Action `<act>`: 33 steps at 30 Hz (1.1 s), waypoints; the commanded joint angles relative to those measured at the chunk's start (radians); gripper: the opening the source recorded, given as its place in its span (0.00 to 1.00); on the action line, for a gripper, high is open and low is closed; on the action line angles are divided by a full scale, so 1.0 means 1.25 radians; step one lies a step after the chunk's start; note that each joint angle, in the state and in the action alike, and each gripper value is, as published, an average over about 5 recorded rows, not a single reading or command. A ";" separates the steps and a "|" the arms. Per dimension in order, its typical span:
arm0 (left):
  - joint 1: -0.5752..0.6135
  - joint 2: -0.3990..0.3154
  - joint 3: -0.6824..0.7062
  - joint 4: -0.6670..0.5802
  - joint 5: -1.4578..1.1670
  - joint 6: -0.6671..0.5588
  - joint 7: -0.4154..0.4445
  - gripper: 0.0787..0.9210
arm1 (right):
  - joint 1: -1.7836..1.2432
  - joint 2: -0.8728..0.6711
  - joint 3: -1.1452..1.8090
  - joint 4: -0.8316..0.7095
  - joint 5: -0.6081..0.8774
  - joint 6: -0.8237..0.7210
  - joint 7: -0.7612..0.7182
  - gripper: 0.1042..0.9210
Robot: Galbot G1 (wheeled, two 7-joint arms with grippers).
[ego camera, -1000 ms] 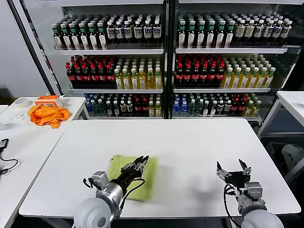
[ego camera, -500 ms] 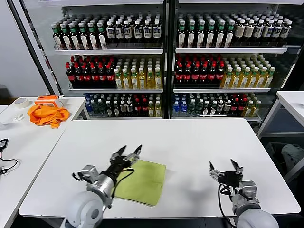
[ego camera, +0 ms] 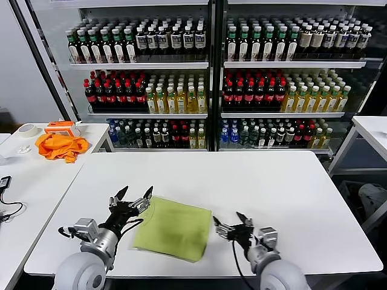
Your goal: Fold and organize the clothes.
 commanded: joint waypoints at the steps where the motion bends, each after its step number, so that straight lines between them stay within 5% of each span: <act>1: 0.039 0.014 -0.035 -0.017 0.032 -0.010 0.008 0.88 | 0.120 0.053 -0.124 -0.124 0.075 -0.016 -0.008 0.88; 11: 0.042 0.001 -0.018 -0.006 0.079 -0.016 0.026 0.88 | 0.190 0.073 -0.116 -0.219 0.071 -0.003 -0.027 0.85; 23: 0.040 -0.007 -0.018 0.006 0.090 -0.020 0.023 0.88 | 0.186 0.077 -0.105 -0.213 0.057 0.018 -0.047 0.45; 33: 0.044 -0.005 -0.020 0.009 0.093 -0.021 0.024 0.88 | 0.185 0.034 -0.063 -0.093 0.033 0.014 -0.068 0.08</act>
